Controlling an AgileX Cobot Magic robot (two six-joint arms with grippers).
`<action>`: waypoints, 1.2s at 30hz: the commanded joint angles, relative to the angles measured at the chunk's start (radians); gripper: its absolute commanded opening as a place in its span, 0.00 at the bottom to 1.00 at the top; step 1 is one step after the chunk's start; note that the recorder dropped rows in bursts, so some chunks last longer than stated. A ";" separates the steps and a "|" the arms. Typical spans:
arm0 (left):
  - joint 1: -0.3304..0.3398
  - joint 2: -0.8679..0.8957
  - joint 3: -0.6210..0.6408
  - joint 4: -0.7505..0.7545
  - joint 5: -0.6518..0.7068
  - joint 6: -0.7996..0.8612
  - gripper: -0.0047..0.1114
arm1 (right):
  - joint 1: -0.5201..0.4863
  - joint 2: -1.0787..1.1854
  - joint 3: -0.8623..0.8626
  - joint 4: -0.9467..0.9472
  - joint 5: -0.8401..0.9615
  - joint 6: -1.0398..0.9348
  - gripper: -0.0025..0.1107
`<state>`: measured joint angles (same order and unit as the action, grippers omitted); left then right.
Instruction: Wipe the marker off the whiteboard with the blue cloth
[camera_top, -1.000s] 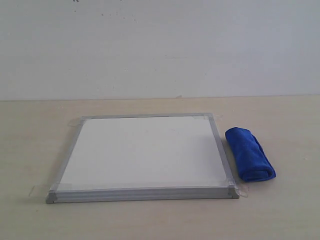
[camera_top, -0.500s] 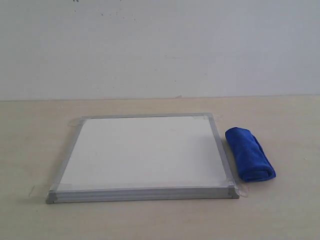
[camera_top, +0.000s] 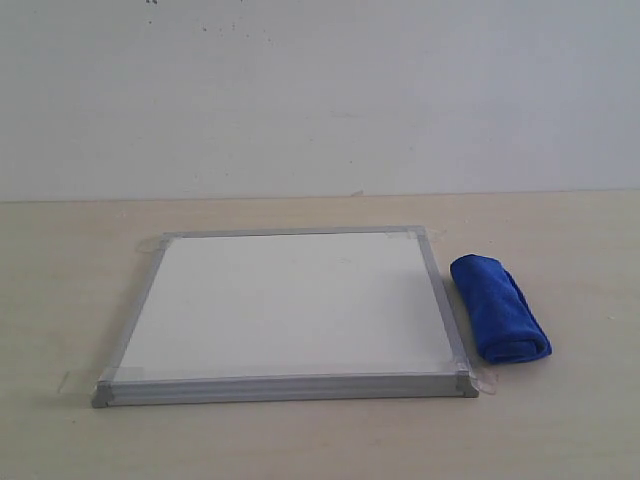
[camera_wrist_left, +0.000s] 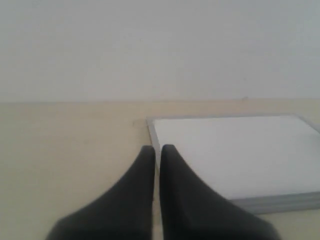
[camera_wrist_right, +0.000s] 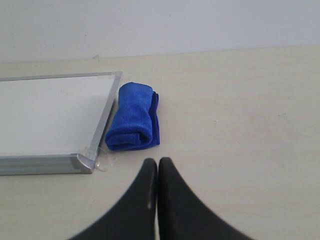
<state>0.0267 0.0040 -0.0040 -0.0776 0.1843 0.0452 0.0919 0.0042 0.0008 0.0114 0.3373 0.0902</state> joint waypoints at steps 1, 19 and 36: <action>0.004 -0.004 0.004 0.021 0.077 0.009 0.07 | -0.002 -0.004 -0.001 0.001 -0.007 0.000 0.02; 0.004 -0.004 0.004 0.008 0.155 -0.071 0.07 | -0.002 -0.004 -0.001 0.001 -0.007 0.000 0.02; 0.004 -0.004 0.004 0.047 0.153 -0.081 0.07 | -0.002 -0.004 -0.001 0.001 -0.007 0.000 0.02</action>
<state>0.0267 0.0040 -0.0040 -0.0346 0.3375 -0.0258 0.0919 0.0042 0.0008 0.0114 0.3373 0.0902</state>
